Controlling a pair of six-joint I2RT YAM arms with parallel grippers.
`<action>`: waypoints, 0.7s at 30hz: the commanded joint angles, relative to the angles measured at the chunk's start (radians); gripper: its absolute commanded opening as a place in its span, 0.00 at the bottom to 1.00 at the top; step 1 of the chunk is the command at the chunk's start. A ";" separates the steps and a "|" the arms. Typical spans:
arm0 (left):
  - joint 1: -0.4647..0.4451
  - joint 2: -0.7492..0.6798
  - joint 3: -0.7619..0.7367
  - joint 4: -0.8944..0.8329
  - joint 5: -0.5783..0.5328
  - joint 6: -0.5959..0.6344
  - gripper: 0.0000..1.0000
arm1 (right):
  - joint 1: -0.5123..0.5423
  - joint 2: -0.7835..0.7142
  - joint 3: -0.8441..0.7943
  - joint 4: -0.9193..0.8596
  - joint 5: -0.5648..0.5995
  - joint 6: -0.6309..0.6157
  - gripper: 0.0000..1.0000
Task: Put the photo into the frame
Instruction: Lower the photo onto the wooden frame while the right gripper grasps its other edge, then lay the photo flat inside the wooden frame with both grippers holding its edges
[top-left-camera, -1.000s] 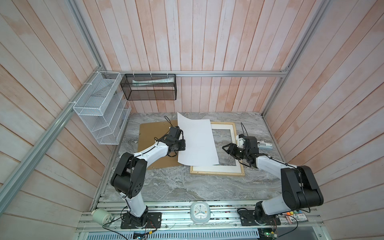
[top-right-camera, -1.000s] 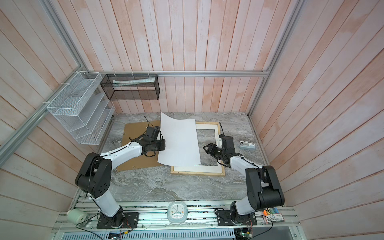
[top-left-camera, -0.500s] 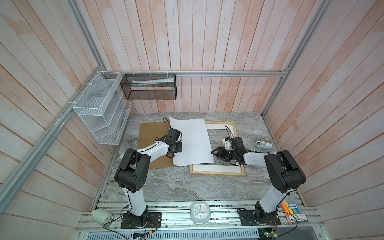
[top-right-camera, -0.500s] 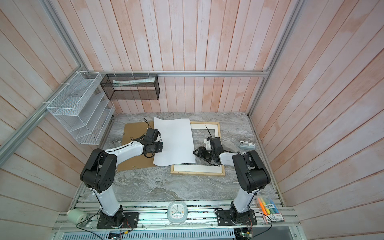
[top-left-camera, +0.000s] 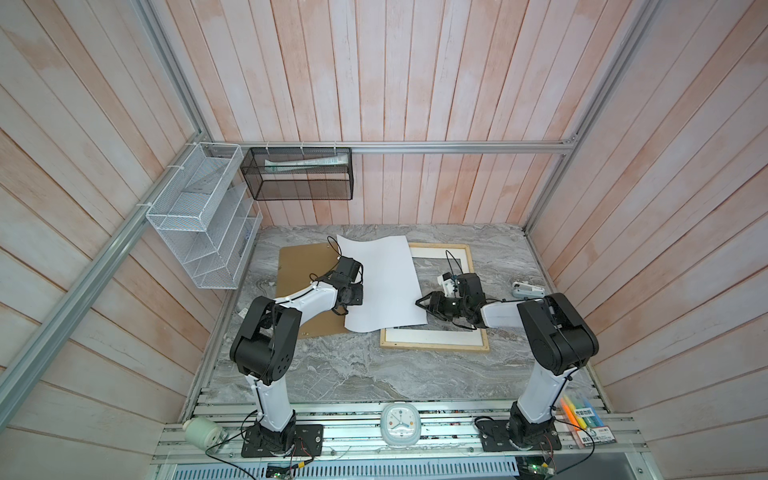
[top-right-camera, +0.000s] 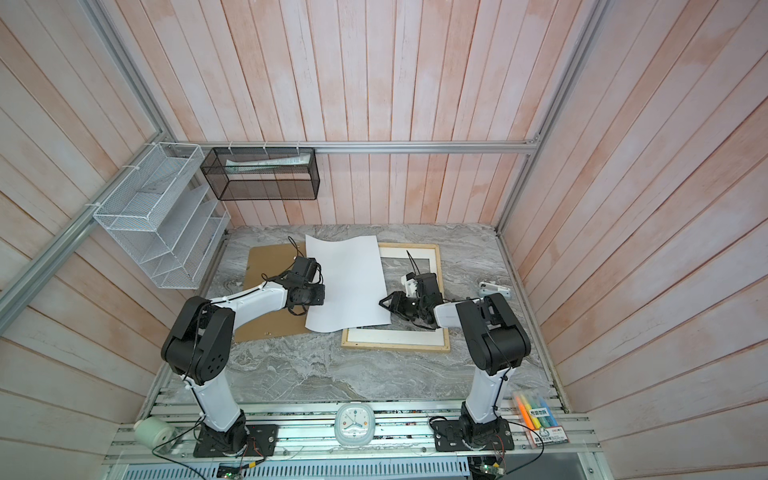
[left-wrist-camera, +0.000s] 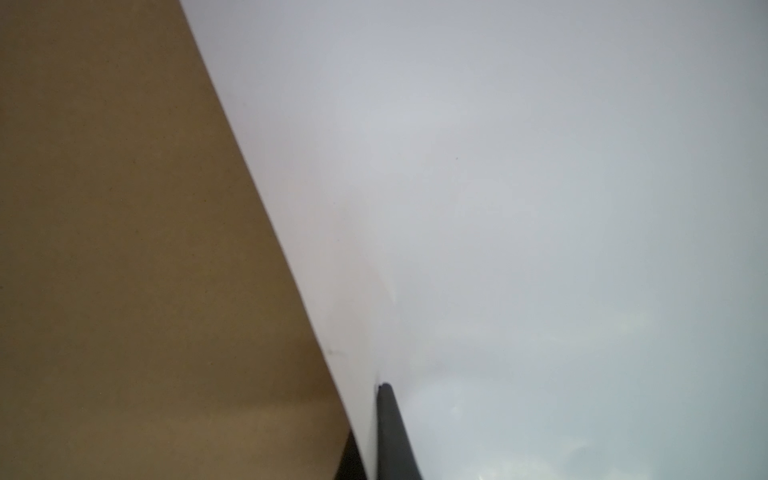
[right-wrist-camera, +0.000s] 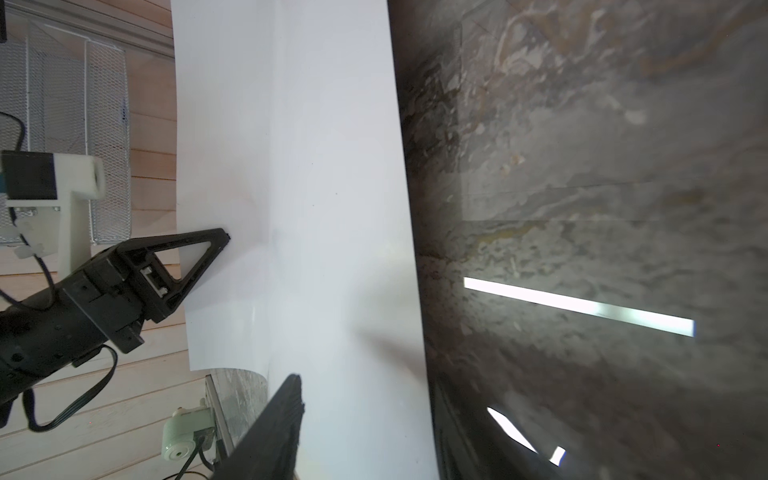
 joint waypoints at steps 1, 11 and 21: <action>0.005 0.003 0.010 0.000 0.006 0.017 0.00 | 0.005 0.004 0.021 0.046 -0.059 0.001 0.45; 0.003 -0.021 -0.009 0.023 0.018 0.017 0.00 | 0.004 -0.033 0.034 -0.015 -0.054 -0.032 0.10; -0.032 -0.123 -0.038 0.093 0.084 -0.002 0.00 | -0.015 -0.161 0.012 -0.139 0.034 -0.096 0.00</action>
